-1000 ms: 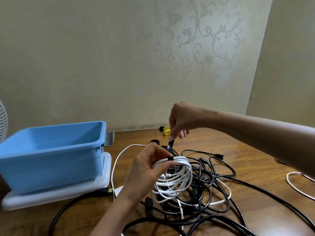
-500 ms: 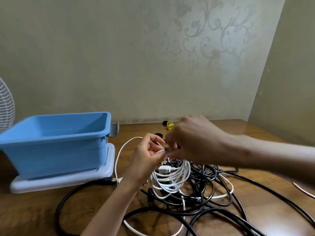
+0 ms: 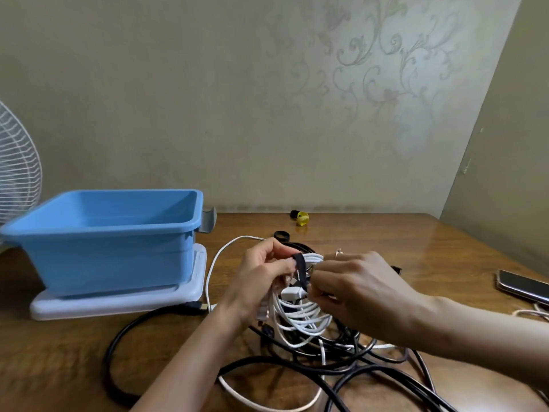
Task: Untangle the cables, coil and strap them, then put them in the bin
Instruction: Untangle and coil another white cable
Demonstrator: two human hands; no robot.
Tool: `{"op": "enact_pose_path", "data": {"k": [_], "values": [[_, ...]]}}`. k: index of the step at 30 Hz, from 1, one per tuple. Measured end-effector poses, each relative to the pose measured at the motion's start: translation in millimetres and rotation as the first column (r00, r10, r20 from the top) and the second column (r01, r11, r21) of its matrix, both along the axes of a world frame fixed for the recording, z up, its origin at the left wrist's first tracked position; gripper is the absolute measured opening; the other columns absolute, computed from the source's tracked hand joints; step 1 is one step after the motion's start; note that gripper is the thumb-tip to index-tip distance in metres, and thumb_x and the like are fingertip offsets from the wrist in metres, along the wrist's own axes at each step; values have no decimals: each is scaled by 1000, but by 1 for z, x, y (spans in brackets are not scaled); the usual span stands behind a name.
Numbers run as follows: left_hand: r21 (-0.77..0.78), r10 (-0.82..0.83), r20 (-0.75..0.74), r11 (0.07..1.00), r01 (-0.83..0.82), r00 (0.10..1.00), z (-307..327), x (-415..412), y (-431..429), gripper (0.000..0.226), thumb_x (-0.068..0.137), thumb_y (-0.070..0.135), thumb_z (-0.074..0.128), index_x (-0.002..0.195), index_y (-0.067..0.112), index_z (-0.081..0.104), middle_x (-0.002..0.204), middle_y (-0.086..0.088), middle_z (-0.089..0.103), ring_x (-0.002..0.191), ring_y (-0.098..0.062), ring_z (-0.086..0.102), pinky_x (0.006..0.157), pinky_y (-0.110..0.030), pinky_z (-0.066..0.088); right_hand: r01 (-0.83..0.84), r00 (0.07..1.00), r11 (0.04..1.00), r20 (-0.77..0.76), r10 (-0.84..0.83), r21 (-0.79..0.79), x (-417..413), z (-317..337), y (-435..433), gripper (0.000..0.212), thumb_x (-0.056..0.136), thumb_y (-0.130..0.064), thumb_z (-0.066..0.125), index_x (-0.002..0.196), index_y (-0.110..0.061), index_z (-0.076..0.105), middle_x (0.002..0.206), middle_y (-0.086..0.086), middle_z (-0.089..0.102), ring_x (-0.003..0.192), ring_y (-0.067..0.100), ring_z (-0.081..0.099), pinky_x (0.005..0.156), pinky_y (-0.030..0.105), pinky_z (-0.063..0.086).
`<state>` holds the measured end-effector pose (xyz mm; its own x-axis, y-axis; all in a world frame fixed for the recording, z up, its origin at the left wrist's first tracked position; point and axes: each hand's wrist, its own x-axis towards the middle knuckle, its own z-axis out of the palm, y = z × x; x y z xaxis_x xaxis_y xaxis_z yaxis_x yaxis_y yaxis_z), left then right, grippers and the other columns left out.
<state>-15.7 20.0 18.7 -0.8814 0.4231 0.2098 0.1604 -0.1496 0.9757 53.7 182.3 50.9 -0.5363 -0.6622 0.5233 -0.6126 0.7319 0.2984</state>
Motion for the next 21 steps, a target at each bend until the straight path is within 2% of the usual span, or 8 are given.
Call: {"op": "enact_pose_path", "data": {"k": [3, 7, 11, 14, 16, 18, 19, 21], "values": [[124, -141, 155, 985, 122, 978, 4, 1, -2, 8, 84, 5, 55, 88, 3, 61, 65, -5, 57, 54, -10, 49, 60, -27, 41, -3, 1000, 992, -30, 6, 124, -4, -17, 5, 15, 83, -9, 64, 71, -16, 58, 70, -2, 57, 59, 15, 51, 53, 26, 47], [90, -157, 124, 985, 147, 980, 3, 3, 2, 24, 71, 18, 74, 89, 6, 62, 64, 1, 60, 57, -8, 51, 57, -23, 43, 59, 991, 961, -135, -23, 269, -9, -29, 9, 10, 86, -10, 55, 81, -12, 63, 78, 1, 60, 68, 17, 54, 59, 27, 44], [29, -37, -8, 999, 37, 999, -1, 3, 6, 30, 62, 14, 78, 87, 7, 63, 78, -3, 68, 69, -7, 62, 58, -19, 49, 45, 996, 971, -87, -26, 236, -11, -30, 10, 15, 93, -13, 53, 92, -8, 68, 86, 4, 64, 76, 21, 61, 64, 31, 52], [42, -29, -83, 999, 33, 996, -1, 1, 4, 26, 65, 9, 78, 88, 7, 64, 83, -2, 71, 78, -11, 66, 65, -20, 52, -79, 993, 995, 88, 84, -63, -6, -17, 13, 28, 95, -38, 57, 88, -16, 73, 84, -4, 66, 74, 12, 61, 63, 22, 49], [13, -49, -146, 999, 52, 988, 0, 3, 2, 26, 66, 9, 78, 89, 8, 65, 82, 2, 71, 82, -9, 67, 69, -20, 52, -104, 986, 905, 76, 148, -413, -8, -1, 15, 33, 95, -38, 56, 86, -12, 74, 79, -4, 66, 68, 10, 60, 60, 21, 47], [4, -81, -190, 997, 83, 978, 0, 4, 2, 23, 70, 1, 76, 88, 9, 64, 83, 5, 72, 83, -10, 67, 72, -20, 52, 51, 985, 753, 158, 72, -656, -22, 14, 23, 27, 93, -35, 56, 93, -13, 72, 80, -3, 66, 69, 11, 61, 63, 24, 50], [-3, -88, -208, 996, 90, 974, 0, 5, 3, 23, 72, -4, 75, 87, 9, 64, 83, 5, 71, 84, -11, 67, 73, -20, 52, 211, 932, 689, 356, 73, -693, -31, 20, 28, 22, 92, -34, 59, 101, -17, 70, 87, -3, 69, 76, 12, 64, 70, 29, 54], [-31, -83, -260, 997, 77, 962, -1, 6, 4, 26, 73, -11, 72, 86, 10, 64, 82, 7, 71, 83, -9, 67, 73, -19, 52, 422, 593, 710, 764, 254, -563, -46, 21, 36, 27, 87, -24, 60, 113, -18, 64, 99, 0, 70, 87, 16, 66, 80, 33, 54]]}}
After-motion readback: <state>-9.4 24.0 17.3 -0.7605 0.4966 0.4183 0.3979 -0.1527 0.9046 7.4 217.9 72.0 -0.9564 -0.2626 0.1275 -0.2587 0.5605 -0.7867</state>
